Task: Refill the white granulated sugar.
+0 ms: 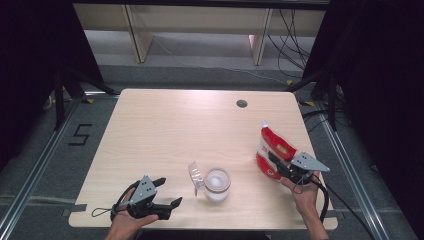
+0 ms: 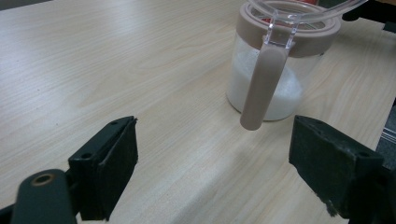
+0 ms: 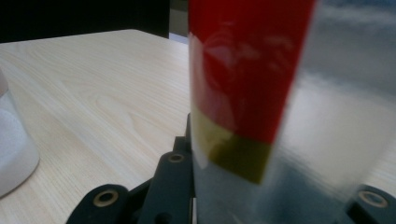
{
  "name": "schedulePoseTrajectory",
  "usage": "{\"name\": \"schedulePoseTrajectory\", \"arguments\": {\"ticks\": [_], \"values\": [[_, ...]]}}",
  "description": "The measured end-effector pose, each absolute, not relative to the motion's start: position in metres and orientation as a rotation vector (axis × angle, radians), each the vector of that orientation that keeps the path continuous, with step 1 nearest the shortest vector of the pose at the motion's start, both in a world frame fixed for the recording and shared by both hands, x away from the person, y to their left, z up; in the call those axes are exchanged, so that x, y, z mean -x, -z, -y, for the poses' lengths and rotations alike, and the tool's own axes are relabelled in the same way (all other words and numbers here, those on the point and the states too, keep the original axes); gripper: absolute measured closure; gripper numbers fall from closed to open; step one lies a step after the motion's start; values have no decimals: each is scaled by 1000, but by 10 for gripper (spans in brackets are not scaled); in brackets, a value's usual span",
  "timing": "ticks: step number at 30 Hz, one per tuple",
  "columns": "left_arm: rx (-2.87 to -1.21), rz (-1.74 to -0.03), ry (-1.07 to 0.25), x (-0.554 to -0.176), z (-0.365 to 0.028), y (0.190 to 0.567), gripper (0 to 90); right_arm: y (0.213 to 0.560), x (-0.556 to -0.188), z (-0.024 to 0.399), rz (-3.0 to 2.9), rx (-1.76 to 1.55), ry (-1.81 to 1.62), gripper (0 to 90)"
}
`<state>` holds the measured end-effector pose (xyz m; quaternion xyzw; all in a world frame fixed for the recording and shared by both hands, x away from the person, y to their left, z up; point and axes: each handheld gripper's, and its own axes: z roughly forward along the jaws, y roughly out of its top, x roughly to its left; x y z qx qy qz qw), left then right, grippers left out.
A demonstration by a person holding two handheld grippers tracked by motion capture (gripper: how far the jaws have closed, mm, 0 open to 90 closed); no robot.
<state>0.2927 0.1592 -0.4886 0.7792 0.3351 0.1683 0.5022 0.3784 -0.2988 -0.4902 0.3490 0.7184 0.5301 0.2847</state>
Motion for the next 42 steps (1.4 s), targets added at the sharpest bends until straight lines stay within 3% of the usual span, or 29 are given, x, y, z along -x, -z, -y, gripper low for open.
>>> {"name": "schedulePoseTrajectory", "arguments": {"ticks": [9,24,42], "values": [[-1873,-807,-404,-293,-159,489,152,490,-380,301,-1915,-911,-1422,708],[-1870,-806,-405,-293,-160,488,153,479,-361,309,-1883,-1050,-1405,382],[-1870,-806,-408,-293,-160,488,153,467,-323,323,-1779,-1087,-1328,331]]}}
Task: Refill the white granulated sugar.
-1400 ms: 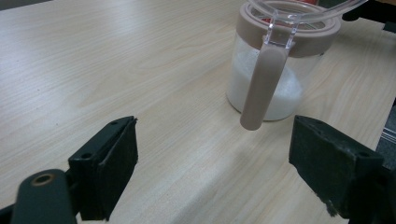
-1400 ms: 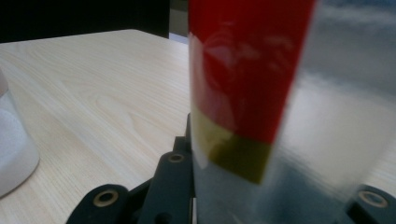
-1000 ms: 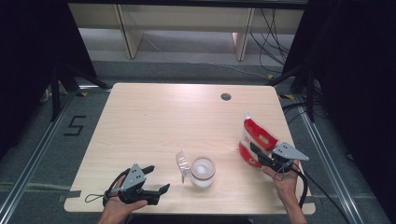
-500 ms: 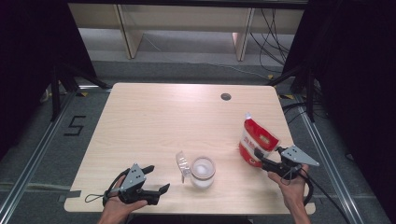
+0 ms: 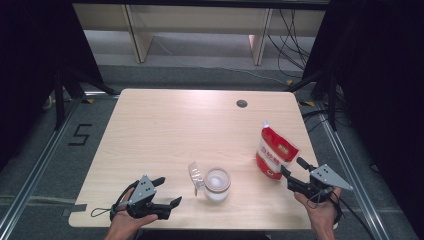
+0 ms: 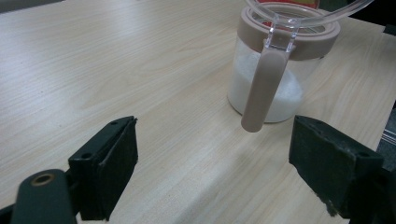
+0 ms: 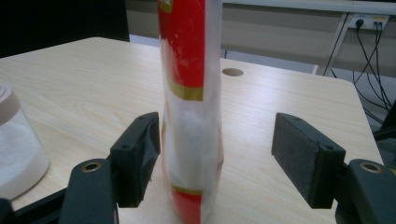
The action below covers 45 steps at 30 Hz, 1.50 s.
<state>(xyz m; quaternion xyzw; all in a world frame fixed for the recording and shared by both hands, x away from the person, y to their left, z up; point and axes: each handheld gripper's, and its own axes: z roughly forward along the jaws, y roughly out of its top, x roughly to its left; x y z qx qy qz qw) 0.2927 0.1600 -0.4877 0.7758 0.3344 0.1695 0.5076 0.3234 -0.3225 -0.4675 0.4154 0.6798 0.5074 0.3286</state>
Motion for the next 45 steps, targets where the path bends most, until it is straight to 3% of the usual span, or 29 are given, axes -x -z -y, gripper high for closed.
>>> {"name": "schedulePoseTrajectory", "arguments": {"ticks": [19,45], "values": [[-1881,-785,-426,-294,-162,487,153,458,-274,310,-1860,-1024,-1259,306],[-1809,-864,-375,-287,-154,472,152,471,-245,280,-2077,-965,-1244,294]]}}
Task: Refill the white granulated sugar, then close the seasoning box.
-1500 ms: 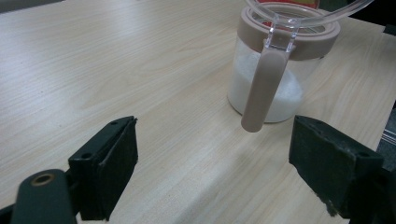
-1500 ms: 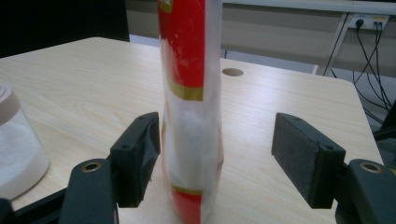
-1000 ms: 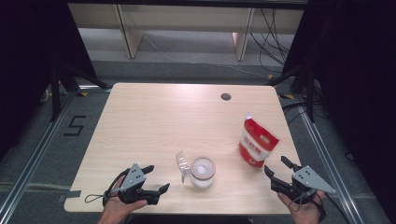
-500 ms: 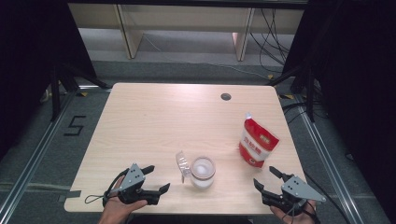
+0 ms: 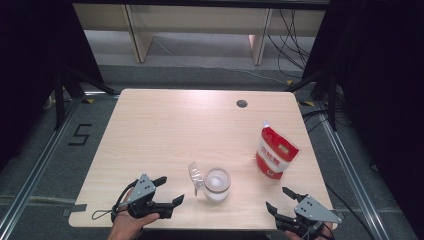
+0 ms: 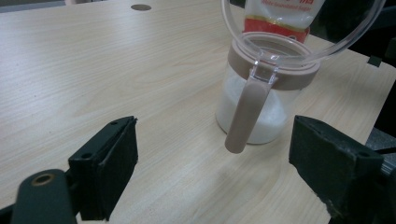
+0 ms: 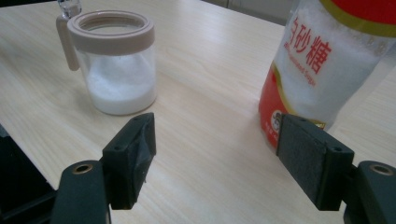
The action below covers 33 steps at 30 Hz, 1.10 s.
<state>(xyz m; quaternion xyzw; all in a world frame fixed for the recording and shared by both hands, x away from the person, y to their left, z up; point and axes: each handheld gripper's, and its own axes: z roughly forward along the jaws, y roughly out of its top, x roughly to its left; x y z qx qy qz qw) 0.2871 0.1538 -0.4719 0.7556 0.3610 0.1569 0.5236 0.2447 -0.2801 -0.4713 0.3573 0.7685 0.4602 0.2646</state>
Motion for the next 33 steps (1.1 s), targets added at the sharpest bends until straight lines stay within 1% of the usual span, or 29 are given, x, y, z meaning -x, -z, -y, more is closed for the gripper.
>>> {"name": "schedulePoseTrajectory", "arguments": {"ticks": [16,19,20,22,23,24,26,30,33], "values": [[-1785,-841,-370,-291,-140,454,158,476,-237,280,-2097,-958,-1226,293],[-1785,-833,-359,-292,-139,453,233,476,-238,280,-2086,-928,-1193,294],[-1783,-832,-357,-292,-139,453,279,476,-239,280,-2089,-923,-1198,294],[-1771,-833,-367,-292,-139,452,416,476,-238,279,-2095,-943,-1202,294],[-1766,-809,-369,-294,-139,452,455,475,-238,279,-2095,-937,-1191,294],[-1760,-812,-365,-293,-138,452,524,475,-238,279,-2094,-938,-1192,294],[-1756,-814,-386,-292,-137,450,611,475,-239,280,-2090,-916,-1189,294],[-1764,-769,-420,-293,-135,447,736,475,-239,278,-2094,-920,-1190,300],[-1747,-778,-398,-291,-131,446,807,476,-239,277,-2104,-924,-1191,300]]}}
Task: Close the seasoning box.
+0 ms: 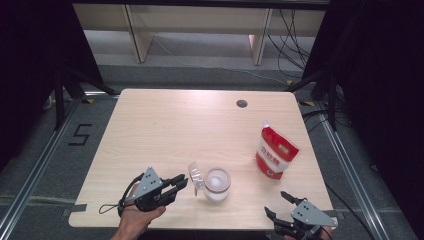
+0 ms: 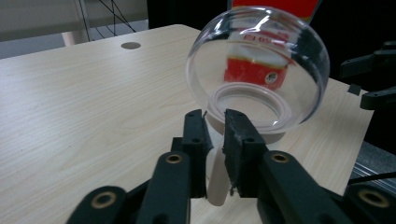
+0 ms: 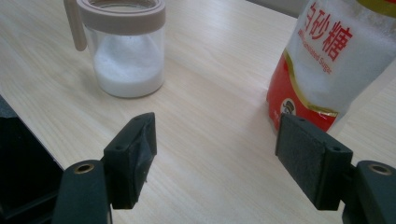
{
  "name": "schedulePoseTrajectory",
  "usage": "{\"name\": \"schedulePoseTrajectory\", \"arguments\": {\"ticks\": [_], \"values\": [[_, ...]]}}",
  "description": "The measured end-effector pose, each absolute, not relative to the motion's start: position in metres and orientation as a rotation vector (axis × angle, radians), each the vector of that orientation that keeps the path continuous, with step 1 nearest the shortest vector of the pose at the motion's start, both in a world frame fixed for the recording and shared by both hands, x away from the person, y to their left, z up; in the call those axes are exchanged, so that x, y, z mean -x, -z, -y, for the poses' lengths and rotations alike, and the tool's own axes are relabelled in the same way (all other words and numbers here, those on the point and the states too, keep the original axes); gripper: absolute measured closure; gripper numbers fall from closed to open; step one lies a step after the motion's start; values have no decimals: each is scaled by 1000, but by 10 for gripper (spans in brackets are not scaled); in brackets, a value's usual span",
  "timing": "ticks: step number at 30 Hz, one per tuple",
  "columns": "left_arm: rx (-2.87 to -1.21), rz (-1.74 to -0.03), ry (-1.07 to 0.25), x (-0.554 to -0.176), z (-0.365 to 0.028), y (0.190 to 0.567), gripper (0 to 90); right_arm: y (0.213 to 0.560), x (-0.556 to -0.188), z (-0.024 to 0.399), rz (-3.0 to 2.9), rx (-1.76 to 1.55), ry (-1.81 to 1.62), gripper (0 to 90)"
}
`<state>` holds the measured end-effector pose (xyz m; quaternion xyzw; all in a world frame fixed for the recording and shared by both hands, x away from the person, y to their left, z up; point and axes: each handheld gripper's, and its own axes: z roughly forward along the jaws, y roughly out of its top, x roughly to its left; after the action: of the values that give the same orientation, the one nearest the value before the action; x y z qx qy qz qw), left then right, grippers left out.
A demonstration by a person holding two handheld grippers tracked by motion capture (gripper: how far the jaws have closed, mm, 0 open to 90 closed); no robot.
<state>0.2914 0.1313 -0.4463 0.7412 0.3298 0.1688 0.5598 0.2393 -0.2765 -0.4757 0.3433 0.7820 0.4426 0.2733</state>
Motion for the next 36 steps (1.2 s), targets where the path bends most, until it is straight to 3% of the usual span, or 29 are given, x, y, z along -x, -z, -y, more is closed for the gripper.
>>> {"name": "schedulePoseTrajectory", "arguments": {"ticks": [5,36], "values": [[-1767,-736,-380,-292,-125,445,865,475,-239,276,-2098,-921,-1200,300],[-1776,-689,-368,-296,-105,440,874,475,-240,276,-2096,-885,-1184,301]]}}
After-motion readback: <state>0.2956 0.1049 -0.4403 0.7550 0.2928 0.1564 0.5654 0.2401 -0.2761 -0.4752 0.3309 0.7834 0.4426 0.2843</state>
